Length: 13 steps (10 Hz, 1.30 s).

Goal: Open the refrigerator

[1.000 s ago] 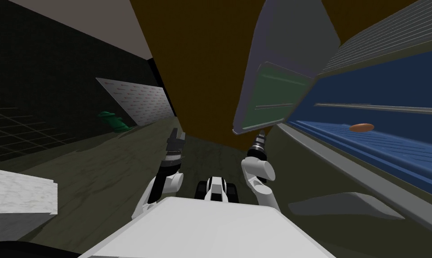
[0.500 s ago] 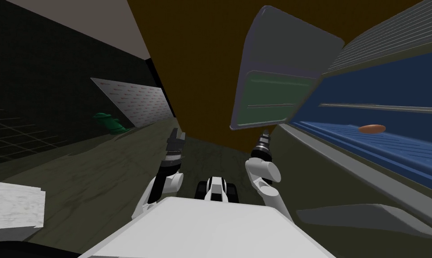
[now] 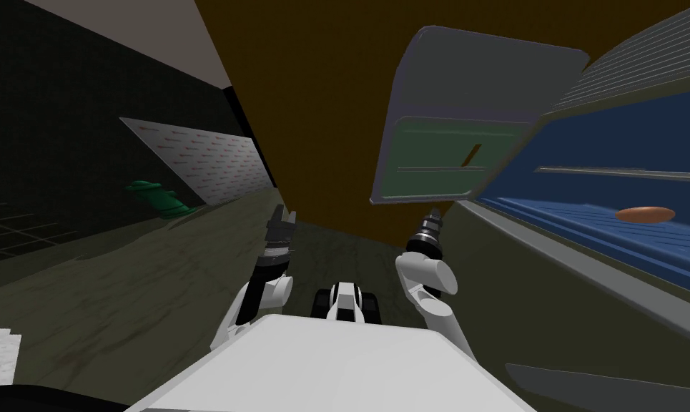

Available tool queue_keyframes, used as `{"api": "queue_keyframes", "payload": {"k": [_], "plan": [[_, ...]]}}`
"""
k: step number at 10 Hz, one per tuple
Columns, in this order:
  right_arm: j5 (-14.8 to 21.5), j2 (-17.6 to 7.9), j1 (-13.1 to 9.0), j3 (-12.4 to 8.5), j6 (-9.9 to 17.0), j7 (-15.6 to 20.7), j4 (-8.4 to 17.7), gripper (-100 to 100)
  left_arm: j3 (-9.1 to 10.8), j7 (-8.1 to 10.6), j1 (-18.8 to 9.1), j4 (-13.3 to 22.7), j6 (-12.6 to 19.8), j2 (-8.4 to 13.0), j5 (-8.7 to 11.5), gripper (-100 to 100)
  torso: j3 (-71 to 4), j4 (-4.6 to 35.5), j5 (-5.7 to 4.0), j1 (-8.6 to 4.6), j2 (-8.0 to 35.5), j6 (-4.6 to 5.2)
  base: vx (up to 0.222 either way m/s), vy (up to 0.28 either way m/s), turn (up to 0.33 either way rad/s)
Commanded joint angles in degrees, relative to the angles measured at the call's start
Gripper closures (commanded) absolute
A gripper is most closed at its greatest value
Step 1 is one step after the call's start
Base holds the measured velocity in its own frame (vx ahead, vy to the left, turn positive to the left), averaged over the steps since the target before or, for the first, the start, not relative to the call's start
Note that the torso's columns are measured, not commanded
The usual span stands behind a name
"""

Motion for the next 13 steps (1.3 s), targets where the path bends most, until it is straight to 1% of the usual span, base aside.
{"api": "queue_keyframes", "payload": {"k": [1, 4, 5, 8, 9, 10, 11, 12, 13], "plan": [[-1.1, 1.6, 0.3, -1.2, -1.9, -1.7, -1.5, -100, 0.00, 0.00, 0.0, 0.0, 0.0, 0.0, 0.0, 0, 0.0, 0.0, 0.04, 0.15, 0.0, 0.00, 0.175, 0.162, -0.063], [-1.7, 5.2, 0.4, -1.7, -2.8, -2.6, -2.4, -100, 0.00, 0.00, 0.0, 0.0, 0.0, 0.0, 0.0, 0, 0.1, 0.1, -0.01, -0.08, 0.2, 0.00, 0.112, 0.101, -0.021], [-1.9, 6.6, 0.5, -1.8, -3.0, -2.8, -2.6, -100, 0.00, 0.00, 0.0, 0.0, 0.0, 0.0, 0.0, 0, 0.2, 0.1, -0.05, -0.18, 0.3, 0.01, 0.031, 0.027, -0.013], [-2.1, 11.4, 0.5, -2.0, -3.4, -3.2, -2.9, -100, 0.01, 0.00, 0.0, 0.0, 0.0, 0.0, 0.0, 0, 0.0, 0.0, 0.03, 0.09, 0.1, 0.00, 0.022, 0.020, -0.009], [-2.1, 12.3, 0.5, -2.1, -3.4, -3.2, -3.0, -100, 0.01, 0.00, 0.0, 0.0, 0.0, 0.0, 0.0, 0, 0.0, 0.0, 0.04, 0.12, 0.0, 0.00, 0.016, 0.015, -0.004], [-2.0, 11.7, 0.5, -2.0, -3.4, -3.2, -2.9, -100, 0.01, 0.00, 0.0, 0.0, 0.0, 0.0, 0.0, 0, 0.0, 0.0, 0.04, 0.10, 0.0, 0.00, 0.006, 0.007, 0.000], [-2.0, 11.8, 0.5, -1.9, -3.4, -3.3, -2.9, -100, 0.01, 0.00, 0.0, 0.0, 0.0, 0.0, 0.0, 0, 0.0, 0.0, 0.02, 0.05, 0.1, 0.01, 0.000, 0.000, 0.000], [-2.7, 11.9, -0.7, -1.8, -5.3, -0.4, -4.9, -100, 0.01, 0.00, 0.0, 0.0, 0.0, 0.0, 0.0, 0, 0.0, 0.0, 0.02, 0.04, 0.1, 0.01, 0.012, -0.003, 0.016], [-3.1, 11.9, -1.3, -1.7, -6.3, 1.0, -5.9, -100, 0.01, 0.00, 0.0, 0.0, 0.0, 0.0, 0.0, 0, 0.0, 0.0, 0.02, 0.06, 0.0, 0.00, 0.020, -0.009, 0.019]]}}
